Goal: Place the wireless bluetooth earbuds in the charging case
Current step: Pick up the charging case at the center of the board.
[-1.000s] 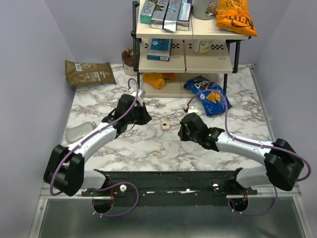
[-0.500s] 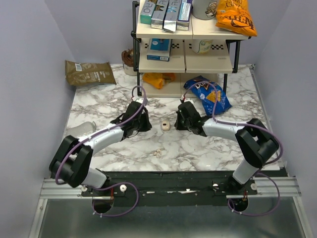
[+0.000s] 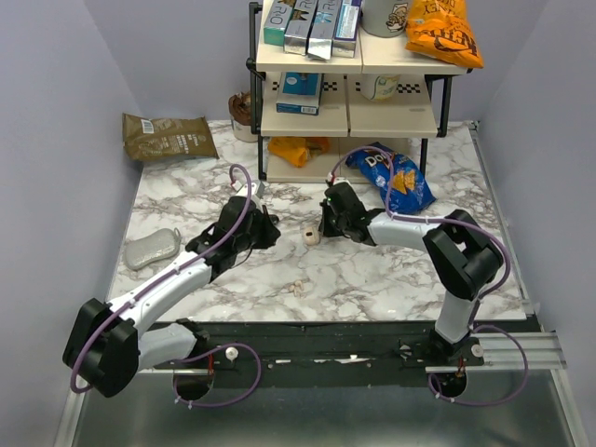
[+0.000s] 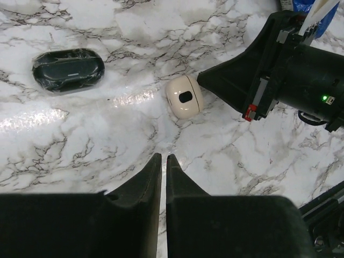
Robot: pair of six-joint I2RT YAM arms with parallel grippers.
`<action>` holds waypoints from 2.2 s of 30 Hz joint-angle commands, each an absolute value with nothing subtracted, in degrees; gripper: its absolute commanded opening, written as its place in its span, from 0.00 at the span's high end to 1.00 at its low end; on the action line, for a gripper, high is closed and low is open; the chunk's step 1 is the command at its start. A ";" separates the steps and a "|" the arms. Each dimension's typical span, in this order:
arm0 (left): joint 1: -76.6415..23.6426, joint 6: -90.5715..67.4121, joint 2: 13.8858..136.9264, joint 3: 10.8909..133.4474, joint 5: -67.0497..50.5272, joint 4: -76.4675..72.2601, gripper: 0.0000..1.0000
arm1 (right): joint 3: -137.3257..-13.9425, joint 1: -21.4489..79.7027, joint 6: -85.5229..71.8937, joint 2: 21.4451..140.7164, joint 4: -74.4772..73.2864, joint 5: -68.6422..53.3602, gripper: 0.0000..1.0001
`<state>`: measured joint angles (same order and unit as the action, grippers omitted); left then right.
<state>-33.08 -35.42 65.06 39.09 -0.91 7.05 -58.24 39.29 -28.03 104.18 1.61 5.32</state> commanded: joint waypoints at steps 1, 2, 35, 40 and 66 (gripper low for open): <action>-33.22 -35.77 63.46 37.80 0.62 9.32 0.83 | -60.64 39.02 -25.14 106.52 1.85 3.78 0.99; -33.22 -35.77 63.20 37.62 0.44 9.23 0.83 | -60.82 39.02 -24.79 106.70 1.85 3.61 0.99; -34.54 -14.25 80.32 54.83 -8.95 19.31 0.01 | -42.55 39.02 -20.83 66.40 -5.71 4.57 0.49; -35.94 -6.43 88.58 60.27 -12.39 22.14 0.01 | -38.32 39.11 -20.13 54.86 -9.66 3.35 0.49; -38.76 8.00 109.51 72.69 -5.01 28.48 0.08 | -39.11 39.11 -18.81 39.81 -21.53 -1.41 0.48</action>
